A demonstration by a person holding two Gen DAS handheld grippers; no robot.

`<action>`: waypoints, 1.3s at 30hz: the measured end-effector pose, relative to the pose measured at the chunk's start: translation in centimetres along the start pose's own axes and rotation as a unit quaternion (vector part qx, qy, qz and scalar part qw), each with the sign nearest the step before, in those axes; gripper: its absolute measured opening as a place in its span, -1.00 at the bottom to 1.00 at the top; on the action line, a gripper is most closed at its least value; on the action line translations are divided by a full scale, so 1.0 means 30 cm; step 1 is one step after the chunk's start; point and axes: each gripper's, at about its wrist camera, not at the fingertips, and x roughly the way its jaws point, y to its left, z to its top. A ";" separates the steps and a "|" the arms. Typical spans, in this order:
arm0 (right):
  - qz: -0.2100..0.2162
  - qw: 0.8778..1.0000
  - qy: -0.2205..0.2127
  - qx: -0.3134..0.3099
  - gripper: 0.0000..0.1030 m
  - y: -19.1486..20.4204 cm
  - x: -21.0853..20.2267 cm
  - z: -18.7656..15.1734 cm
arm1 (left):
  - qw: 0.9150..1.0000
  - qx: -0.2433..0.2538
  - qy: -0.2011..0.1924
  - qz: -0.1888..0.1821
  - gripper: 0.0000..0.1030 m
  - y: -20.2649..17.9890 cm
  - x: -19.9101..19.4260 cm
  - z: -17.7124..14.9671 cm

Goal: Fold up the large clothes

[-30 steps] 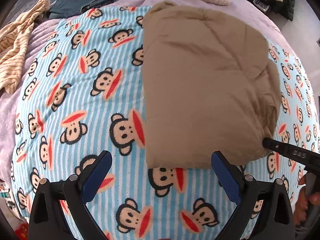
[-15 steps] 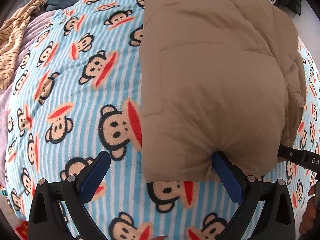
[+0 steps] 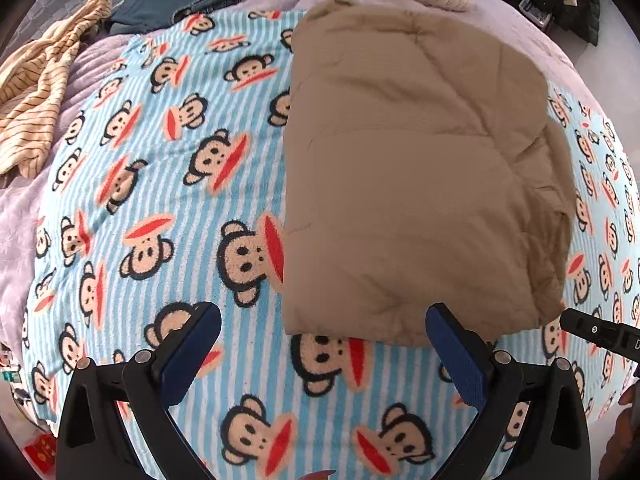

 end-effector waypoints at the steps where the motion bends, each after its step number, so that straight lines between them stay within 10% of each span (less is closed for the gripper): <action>1: 0.001 1.000 -0.003 -0.001 -0.03 0.003 -0.014 -0.007 | 1.000 -0.001 -0.003 0.000 0.99 -0.005 -0.017 -0.002; 16: -0.011 0.996 -0.062 -0.059 0.20 0.075 -0.257 -0.070 | 0.997 0.008 -0.077 0.006 0.99 -0.068 -0.316 -0.054; 30: -0.044 0.976 -0.167 -0.133 0.97 0.230 -0.474 -0.111 | 0.989 -0.005 -0.147 0.017 0.99 -0.133 -0.564 -0.096; 39: -0.061 0.968 -0.208 -0.128 0.99 0.253 -0.577 -0.115 | 0.985 -0.009 -0.170 0.021 0.99 -0.143 -0.645 -0.097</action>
